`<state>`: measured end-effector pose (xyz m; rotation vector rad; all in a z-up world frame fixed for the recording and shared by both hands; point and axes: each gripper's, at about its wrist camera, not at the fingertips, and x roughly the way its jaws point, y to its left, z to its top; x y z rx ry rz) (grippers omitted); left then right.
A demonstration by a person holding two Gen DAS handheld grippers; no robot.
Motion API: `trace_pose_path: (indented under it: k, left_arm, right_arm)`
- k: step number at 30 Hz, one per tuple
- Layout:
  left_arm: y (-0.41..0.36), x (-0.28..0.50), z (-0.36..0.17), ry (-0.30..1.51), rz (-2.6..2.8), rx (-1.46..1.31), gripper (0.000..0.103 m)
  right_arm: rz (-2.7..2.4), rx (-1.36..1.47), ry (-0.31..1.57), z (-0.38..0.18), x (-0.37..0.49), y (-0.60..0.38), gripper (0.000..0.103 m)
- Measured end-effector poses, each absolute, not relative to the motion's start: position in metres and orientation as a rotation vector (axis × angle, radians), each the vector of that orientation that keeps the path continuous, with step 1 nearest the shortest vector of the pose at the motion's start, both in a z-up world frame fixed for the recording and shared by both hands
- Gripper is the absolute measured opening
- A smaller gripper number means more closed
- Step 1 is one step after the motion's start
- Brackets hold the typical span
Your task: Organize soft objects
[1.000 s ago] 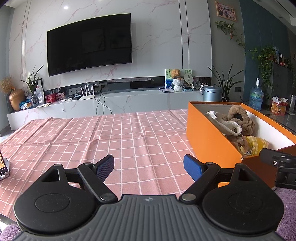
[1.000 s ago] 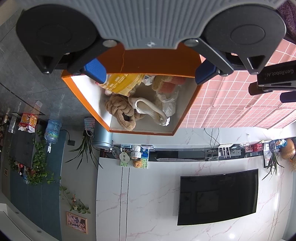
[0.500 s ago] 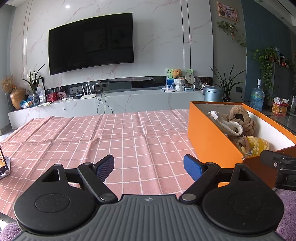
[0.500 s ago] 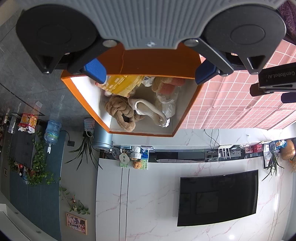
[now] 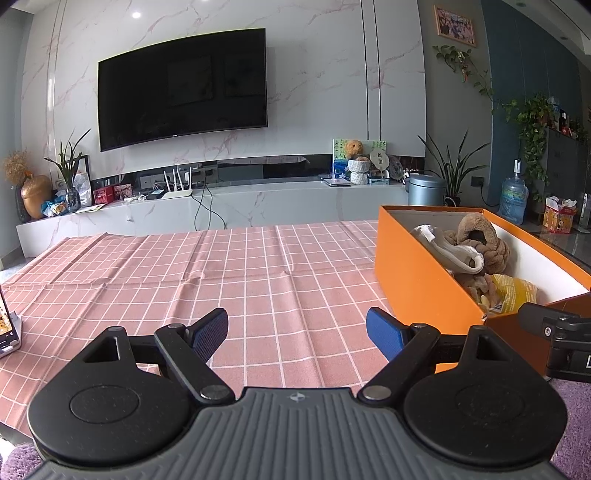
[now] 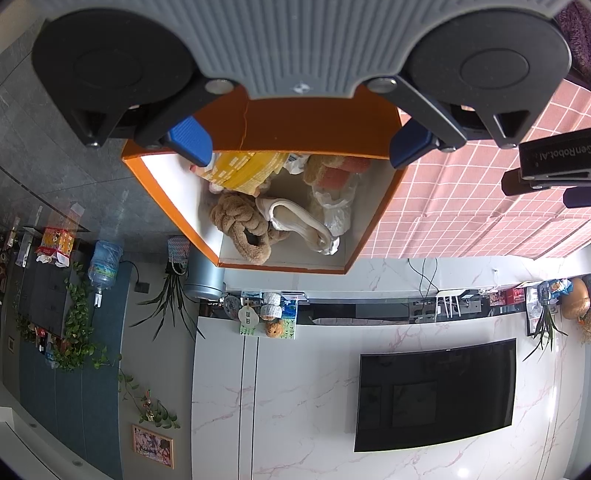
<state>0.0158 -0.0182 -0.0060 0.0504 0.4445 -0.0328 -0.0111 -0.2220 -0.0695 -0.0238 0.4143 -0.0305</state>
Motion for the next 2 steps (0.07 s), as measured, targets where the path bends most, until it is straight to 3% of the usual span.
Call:
trace_pose_path:
  k: [2]
  left_arm:
    - [-0.0176, 0.0157, -0.005, 0.443, -0.03, 0.048, 0.099]
  right_arm:
    - [-0.031, -0.023, 0.415, -0.0694, -0.0108, -0.2222, 0.1]
